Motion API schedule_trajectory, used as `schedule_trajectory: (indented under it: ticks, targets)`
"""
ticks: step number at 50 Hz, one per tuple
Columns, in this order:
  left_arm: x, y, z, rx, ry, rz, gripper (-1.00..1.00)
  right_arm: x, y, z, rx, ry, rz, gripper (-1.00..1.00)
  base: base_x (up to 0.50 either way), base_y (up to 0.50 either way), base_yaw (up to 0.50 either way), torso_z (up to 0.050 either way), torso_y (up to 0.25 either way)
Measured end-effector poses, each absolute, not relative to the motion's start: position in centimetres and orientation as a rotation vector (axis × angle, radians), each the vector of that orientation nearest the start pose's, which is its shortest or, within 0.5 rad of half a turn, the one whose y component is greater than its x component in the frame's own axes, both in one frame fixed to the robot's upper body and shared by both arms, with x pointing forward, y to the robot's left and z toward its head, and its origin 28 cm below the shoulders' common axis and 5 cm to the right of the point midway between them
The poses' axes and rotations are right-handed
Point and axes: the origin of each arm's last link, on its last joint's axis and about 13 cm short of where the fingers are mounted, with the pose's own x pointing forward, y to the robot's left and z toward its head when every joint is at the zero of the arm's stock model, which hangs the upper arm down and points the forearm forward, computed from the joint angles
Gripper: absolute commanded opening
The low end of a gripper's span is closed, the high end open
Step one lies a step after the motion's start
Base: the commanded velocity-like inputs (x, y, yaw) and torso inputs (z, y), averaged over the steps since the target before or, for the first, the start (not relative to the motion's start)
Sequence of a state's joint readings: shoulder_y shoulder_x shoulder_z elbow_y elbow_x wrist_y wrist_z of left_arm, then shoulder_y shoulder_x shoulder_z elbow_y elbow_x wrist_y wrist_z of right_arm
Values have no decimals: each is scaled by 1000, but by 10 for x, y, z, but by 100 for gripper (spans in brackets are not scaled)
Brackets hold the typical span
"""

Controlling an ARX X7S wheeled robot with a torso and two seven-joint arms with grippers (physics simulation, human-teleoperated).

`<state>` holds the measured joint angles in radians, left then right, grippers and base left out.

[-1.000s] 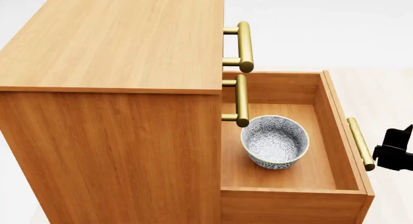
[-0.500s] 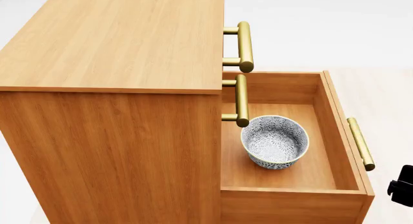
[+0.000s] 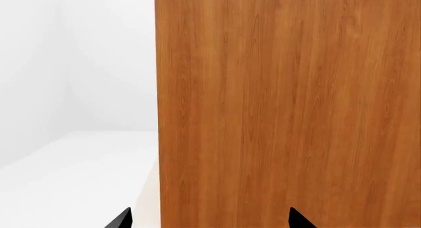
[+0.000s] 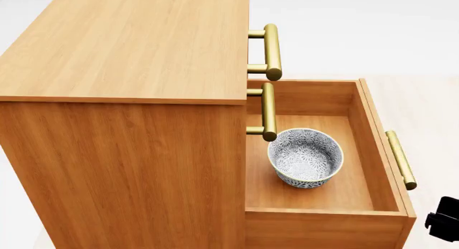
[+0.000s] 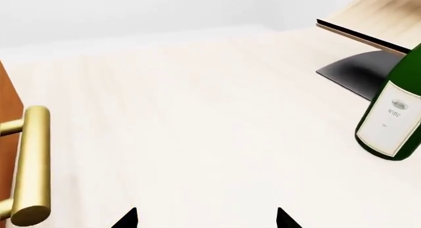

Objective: Put the bowl in the bottom drawer of the cabinet and close it.

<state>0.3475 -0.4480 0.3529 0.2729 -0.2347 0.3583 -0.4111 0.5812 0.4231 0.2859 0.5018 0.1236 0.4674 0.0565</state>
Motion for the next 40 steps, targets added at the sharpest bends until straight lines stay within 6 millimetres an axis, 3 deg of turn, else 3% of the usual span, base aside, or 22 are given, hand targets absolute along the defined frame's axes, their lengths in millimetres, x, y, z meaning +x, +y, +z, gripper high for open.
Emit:
schedule_trajectory:
  ticks: [40]
  targets:
    - [118,221,27,-26,-145,-39,100,311,-262,60,-18,336,-444,100,0,0,0,0,0]
